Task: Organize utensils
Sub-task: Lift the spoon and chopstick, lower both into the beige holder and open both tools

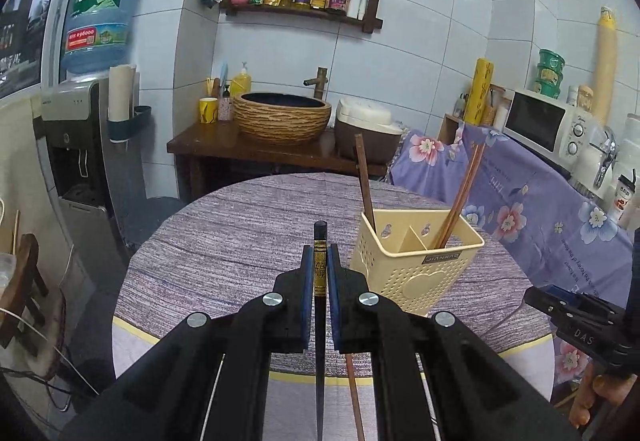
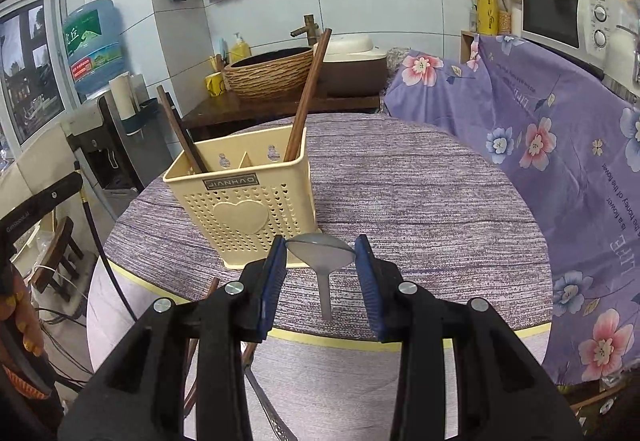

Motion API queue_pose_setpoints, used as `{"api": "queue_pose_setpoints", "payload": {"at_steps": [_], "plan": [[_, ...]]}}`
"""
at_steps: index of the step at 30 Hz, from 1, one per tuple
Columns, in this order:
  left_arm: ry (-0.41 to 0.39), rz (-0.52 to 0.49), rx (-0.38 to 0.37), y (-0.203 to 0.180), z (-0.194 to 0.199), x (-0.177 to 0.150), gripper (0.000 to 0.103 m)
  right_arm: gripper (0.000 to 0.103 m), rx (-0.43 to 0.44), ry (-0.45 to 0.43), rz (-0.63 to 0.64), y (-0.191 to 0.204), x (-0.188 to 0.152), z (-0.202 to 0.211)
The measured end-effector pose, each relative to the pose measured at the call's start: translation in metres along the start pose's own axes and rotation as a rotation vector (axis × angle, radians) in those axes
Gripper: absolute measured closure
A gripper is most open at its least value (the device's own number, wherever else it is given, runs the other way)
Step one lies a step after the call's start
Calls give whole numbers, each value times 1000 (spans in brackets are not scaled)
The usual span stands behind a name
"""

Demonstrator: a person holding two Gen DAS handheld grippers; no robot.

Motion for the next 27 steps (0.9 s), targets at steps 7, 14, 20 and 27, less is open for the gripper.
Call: {"api": "queue_pose_setpoints", "payload": {"at_steps": [7,14,20,27], "plan": [[-56,-16,2,-1,14,26,95,67,31,-31,15,0,25,15],[-183,-57,-11,-21,39,102,95,67,63,-170,23,5,100,62],[-258,-46,-74,-50,31,145,95,67,76,-257,10,23,149,78],[-217,-34,-83,-59,-19,111,95,67,65,-177,-2,35,124,23]]}}
Point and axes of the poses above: each gripper's, at about its wrist camera, not at the fingertips, and z roughly against the way its jaws point, y to its left, x to its top, the point moved 1 cm from there along -z, roughly the way its jaws point, and after that the axes turned 14 degrees about -x, right-handed, at the moved point
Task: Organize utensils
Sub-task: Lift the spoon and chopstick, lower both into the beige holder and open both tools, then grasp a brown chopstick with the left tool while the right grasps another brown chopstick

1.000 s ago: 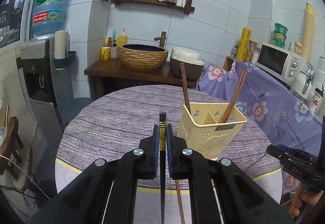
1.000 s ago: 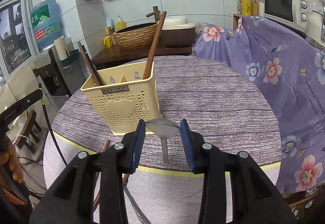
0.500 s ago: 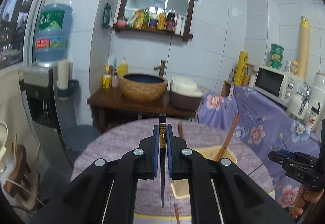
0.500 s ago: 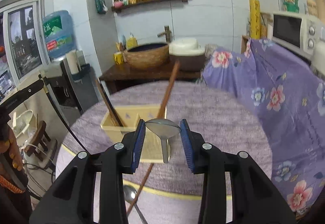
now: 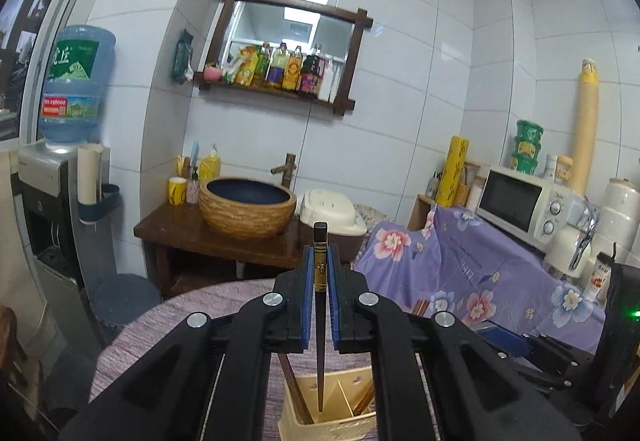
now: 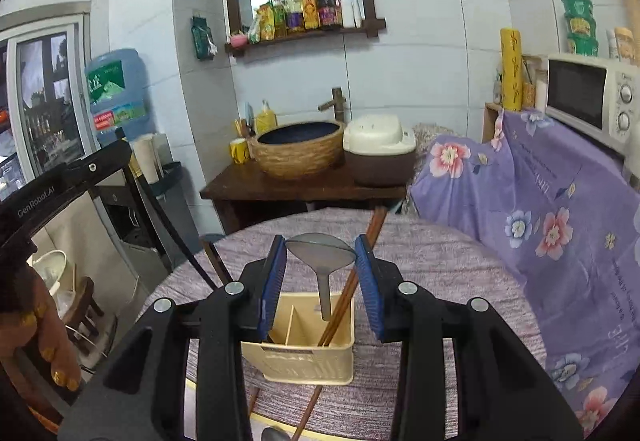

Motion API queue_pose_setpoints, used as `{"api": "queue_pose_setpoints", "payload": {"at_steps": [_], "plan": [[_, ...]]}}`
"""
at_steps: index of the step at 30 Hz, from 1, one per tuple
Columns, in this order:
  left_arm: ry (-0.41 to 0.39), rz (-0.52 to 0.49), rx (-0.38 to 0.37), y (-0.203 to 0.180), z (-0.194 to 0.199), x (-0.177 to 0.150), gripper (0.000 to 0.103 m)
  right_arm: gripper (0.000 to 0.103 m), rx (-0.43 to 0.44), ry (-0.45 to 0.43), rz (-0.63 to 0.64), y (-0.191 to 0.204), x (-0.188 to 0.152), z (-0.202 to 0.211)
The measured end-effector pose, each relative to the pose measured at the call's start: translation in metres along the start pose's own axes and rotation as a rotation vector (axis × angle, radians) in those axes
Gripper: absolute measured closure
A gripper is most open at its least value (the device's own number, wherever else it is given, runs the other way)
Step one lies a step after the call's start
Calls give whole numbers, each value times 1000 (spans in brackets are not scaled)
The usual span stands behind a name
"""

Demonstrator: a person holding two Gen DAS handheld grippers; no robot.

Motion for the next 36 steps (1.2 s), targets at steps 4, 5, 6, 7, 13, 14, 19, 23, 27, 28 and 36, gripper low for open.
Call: {"api": "queue_pose_setpoints", "payload": {"at_steps": [4,5,6,7,13,14,19,23,27,28,36], "plan": [[53,23,13,8,-19,-36,95,67,4,63,1,1,-29,-29],[71,29,14,11,-23,-44,95,67,2,70,1,1,-34,-34],[88,36,14,13,-27,-50,95,67,-1,77,3,2,-40,-38],[105,43,16,16,-30,-57,95,67,-2,86,6,2,-45,-43],[166,59,30,24,-45,-84,95,67,2,119,17,5,-64,-62],[154,50,36,24,-44,-86,95,67,2,124,17,6,-67,-64],[162,33,27,20,-43,-84,95,67,-6,137,16,6,-74,-73],[171,46,13,21,-40,-84,90,66,-2,123,12,6,-77,-73],[152,67,-4,24,-26,-87,49,53,0,125,5,4,-80,-73],[140,70,-3,24,-20,-88,46,47,0,116,-4,2,-82,-71],[237,80,46,37,13,-128,34,44,-43,132,-4,-10,-113,-45]]}}
Point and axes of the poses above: each gripper's, at about its wrist camera, not at the fingertips, and z roughly against the way its jaws point, y to its left, x to its top, the point moved 1 cm from there along -z, roughly the way its jaws point, and after that the axes turned 14 degrees about -x, right-handed, at the moved point
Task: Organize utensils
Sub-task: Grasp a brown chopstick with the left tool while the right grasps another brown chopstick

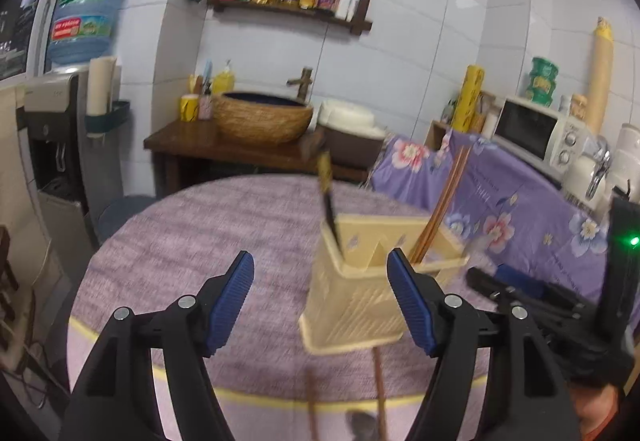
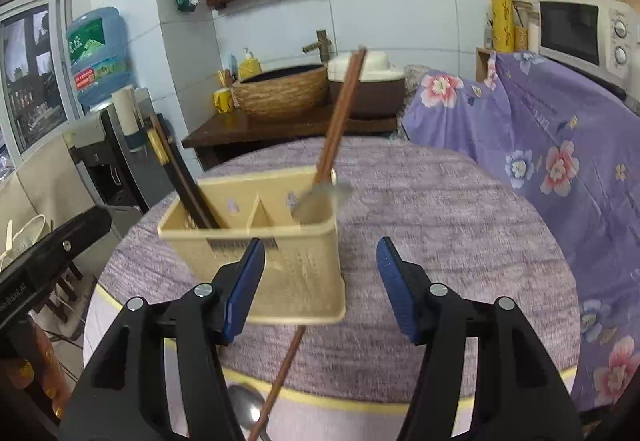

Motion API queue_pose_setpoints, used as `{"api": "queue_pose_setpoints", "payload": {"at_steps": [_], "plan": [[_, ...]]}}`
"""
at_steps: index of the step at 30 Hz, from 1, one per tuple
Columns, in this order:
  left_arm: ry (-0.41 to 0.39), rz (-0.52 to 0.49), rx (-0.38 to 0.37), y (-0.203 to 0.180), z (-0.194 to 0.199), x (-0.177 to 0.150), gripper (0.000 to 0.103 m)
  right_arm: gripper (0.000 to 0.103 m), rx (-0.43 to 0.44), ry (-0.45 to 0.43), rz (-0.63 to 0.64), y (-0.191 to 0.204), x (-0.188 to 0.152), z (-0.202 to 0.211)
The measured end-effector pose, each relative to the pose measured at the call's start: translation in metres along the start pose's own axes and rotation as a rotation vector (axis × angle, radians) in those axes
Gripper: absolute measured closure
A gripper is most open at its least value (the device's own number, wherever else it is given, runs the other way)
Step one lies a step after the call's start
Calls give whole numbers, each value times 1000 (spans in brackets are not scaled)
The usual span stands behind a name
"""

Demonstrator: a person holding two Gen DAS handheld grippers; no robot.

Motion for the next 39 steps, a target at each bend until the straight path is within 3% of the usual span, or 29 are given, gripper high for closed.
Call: {"api": "queue_pose_setpoints", "payload": {"at_steps": [3,5,7,15,20,25,31,39], "plan": [[106,38,14,15,-9,-30,39,44,-25,50,-1,-4,-26,-1],[185,73,26,28,-20,-52,49,44,-42,76,-7,-7,-46,-1],[247,110,22,37,-30,-71,54,44,-62,94,-3,-7,-63,-3],[372,95,0,32,-62,-100,62,44,-84,150,20,-4,-100,-6],[447,27,18,23,-87,-104,69,44,-85,170,15,-6,-106,-8],[480,-34,43,20,-96,-104,72,44,-93,174,17,-6,-106,-7],[475,-76,76,25,-93,-105,92,44,-94,182,32,0,-107,-9],[461,-43,81,41,-83,-102,93,44,-48,260,30,12,-110,-25]]}}
Point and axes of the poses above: each gripper's, at about its wrist camera, not at the fingertips, and z roughly against the way its jaws point, y to its left, x to its top, the point moved 1 cm from there along -z, roughly the way its jaws point, and after that the axes turned 14 degrees about -x, right-handed, at the moved point
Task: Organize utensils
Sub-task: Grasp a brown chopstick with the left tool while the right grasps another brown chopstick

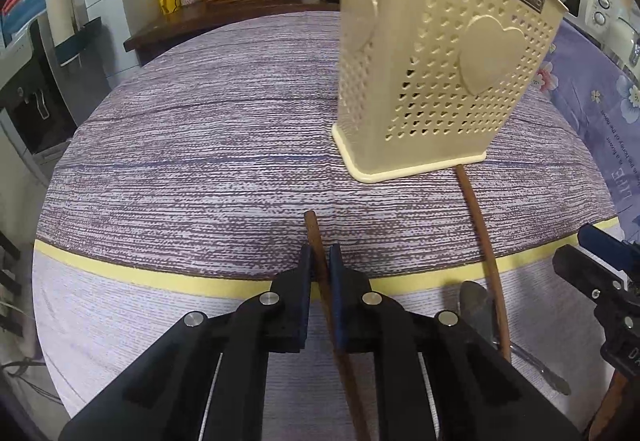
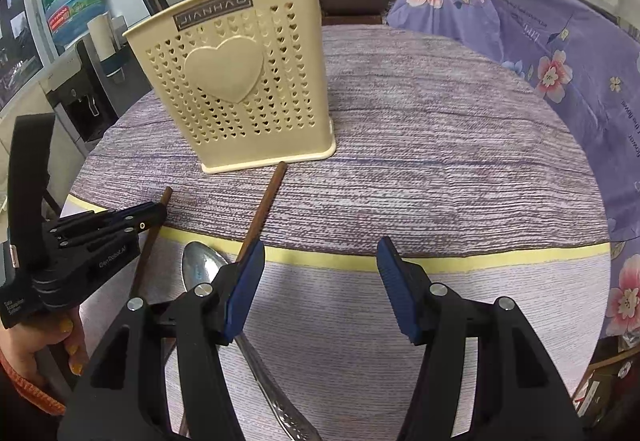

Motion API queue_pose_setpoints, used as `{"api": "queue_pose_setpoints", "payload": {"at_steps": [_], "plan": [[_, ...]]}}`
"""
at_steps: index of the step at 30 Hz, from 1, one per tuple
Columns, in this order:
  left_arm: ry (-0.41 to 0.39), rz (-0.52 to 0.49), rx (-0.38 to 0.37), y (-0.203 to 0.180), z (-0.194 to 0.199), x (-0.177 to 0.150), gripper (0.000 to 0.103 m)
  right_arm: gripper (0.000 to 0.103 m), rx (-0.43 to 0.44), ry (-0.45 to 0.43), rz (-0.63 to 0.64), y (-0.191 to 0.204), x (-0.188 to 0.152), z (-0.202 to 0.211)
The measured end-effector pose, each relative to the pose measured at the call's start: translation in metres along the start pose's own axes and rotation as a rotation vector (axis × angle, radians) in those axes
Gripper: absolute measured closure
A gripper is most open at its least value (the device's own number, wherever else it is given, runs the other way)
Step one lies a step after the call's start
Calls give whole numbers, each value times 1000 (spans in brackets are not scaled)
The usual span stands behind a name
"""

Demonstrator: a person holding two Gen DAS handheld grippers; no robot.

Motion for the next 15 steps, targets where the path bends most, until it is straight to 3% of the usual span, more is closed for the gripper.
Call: {"api": "queue_pose_setpoints", "payload": {"at_steps": [4,10,15], "plan": [[-8,15,18,8,3,0,93,44,55,55,-22,8,8,-11],[-20,13,39,10,3,-1,93,55,41,123,-41,31,26,-37],[-30,12,40,8,4,-2,93,57,-15,133,-3,52,34,-50]]}}
Point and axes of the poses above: each gripper's, at about its wrist camera, not at the fingertips, and z roughly against the way its jaws point, y to its left, x to its top, the point moved 1 cm from there along -z, roughly the way its jaws point, and after that the axes turned 14 degrees about -x, right-handed, at the moved point
